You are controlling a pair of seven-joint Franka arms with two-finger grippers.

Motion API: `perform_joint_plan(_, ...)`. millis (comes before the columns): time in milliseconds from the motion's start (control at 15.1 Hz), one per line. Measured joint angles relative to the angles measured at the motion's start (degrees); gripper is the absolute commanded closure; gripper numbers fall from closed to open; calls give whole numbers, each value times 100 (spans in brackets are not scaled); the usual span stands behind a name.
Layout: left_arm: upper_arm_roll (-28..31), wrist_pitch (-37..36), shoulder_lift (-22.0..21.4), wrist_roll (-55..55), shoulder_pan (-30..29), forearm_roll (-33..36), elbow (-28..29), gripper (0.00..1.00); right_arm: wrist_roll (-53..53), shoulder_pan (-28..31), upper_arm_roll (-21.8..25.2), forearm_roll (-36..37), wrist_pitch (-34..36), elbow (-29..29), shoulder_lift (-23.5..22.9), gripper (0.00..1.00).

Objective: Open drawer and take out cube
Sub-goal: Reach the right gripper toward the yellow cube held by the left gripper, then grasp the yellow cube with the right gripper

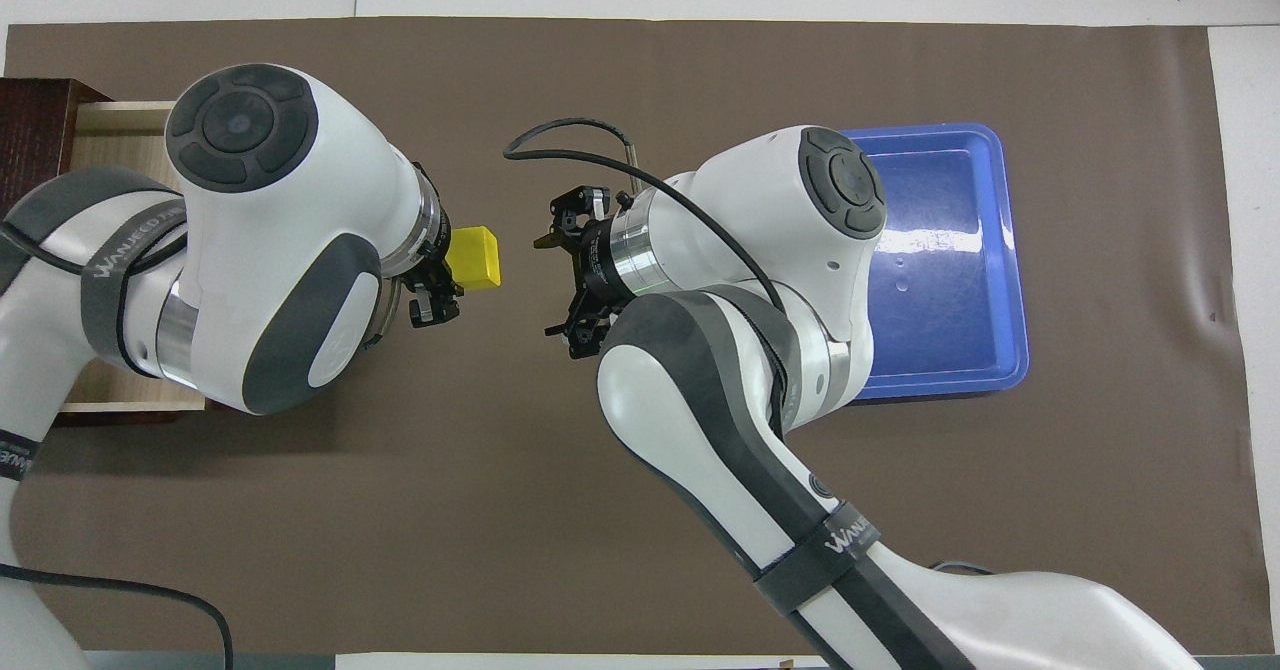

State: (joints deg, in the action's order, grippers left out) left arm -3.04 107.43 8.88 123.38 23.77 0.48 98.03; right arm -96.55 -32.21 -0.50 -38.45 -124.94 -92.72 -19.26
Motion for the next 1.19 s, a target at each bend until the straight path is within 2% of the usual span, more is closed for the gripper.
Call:
perform_joint_plan(331, -22, 162, -109, -1, 185, -2, 214, 100, -123, -89, -1, -2, -8, 27, -27, 12)
perform_joint_plan(926, -12, 178, -224, -5, 313, -16, 416, 100, -320, -253, 18, 11, -10, 350, -338, 12)
perform_joint_plan(1191, -18, 198, -257, -4, 368, -17, 470, 100, -420, -387, 17, 11, -90, 394, -408, 16)
